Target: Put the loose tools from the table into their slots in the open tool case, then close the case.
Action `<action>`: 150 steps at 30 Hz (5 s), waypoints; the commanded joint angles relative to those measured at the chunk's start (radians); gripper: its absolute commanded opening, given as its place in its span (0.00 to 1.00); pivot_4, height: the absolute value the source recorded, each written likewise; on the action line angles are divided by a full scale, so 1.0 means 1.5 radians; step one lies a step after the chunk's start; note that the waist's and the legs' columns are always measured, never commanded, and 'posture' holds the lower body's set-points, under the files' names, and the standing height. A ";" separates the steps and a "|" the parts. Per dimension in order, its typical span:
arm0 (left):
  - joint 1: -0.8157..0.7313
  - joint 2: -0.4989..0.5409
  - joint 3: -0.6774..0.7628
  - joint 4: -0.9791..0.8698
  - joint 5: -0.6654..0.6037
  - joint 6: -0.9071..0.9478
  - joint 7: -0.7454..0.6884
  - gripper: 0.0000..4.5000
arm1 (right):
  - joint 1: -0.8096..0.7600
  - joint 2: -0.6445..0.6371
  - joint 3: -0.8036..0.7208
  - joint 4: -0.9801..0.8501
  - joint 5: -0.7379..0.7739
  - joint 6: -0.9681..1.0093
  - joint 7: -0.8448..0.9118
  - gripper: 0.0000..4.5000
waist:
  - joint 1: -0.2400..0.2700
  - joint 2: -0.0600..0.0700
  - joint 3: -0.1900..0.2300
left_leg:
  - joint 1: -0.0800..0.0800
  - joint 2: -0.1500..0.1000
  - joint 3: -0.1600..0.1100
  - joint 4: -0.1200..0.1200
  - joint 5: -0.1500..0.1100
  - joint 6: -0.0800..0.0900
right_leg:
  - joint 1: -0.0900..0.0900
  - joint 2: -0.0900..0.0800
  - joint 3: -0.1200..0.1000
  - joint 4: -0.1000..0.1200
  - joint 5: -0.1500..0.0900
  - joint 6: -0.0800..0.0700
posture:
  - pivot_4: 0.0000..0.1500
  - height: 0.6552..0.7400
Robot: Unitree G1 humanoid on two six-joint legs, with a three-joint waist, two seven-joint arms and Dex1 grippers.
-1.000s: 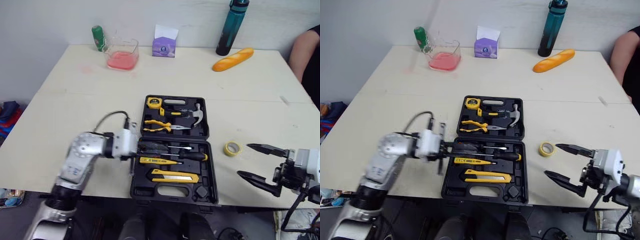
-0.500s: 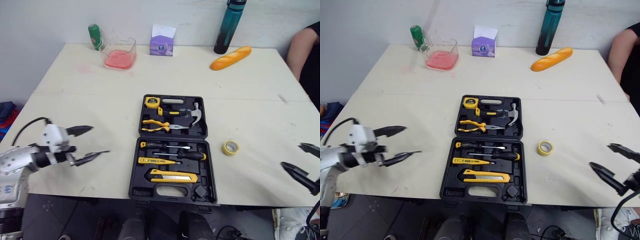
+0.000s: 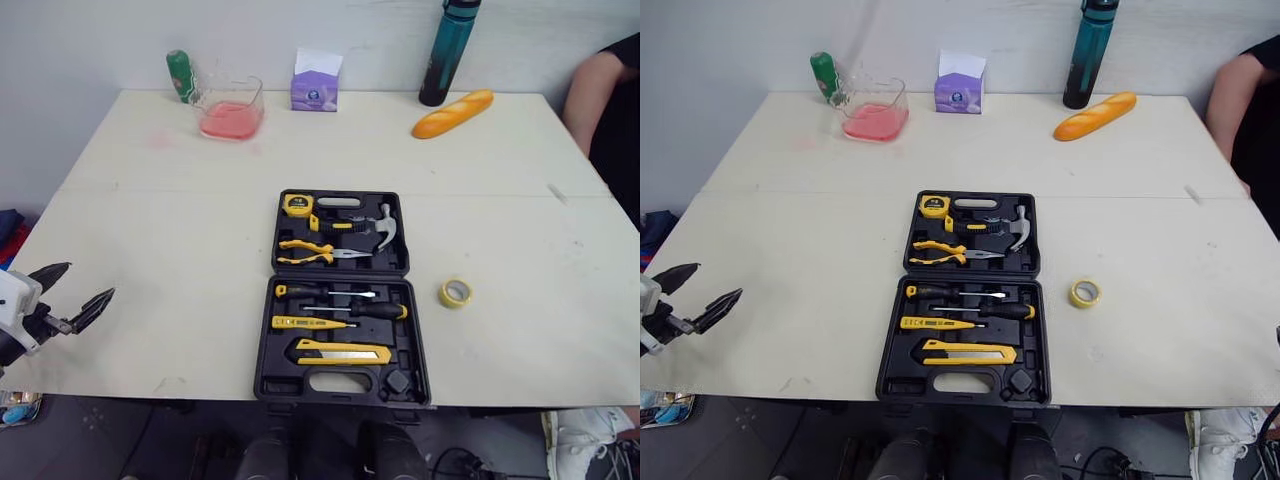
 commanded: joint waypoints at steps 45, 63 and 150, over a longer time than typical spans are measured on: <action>-0.220 -0.071 -0.385 -0.526 -0.131 0.334 -0.124 1.00 | -0.371 -0.400 0.582 -0.551 -0.069 0.696 0.147 1.00 | -0.012 -0.002 0.006 | -0.009 -0.001 0.008 0.004 0.005 0.004 | -0.014 0.004 0.004 0.007 0.000 0.001 | 1.00 1.00; -0.197 -0.095 -0.407 -0.541 -0.101 0.314 -0.106 1.00 | -0.654 -0.315 0.836 -0.543 -0.244 0.722 0.326 1.00 | -0.013 -0.002 0.006 | -0.014 -0.001 0.009 0.005 0.006 0.004 | -0.019 0.005 0.003 0.012 0.000 0.001 | 1.00 1.00; -0.174 -0.063 -0.383 -0.575 -0.135 0.323 -0.170 1.00 | -0.594 -0.224 0.814 -0.661 -0.270 0.618 0.411 0.00 | -0.013 -0.002 0.006 | -0.014 -0.001 0.008 0.013 0.006 0.004 | -0.019 0.005 0.004 0.018 0.000 0.001 | 1.00 1.00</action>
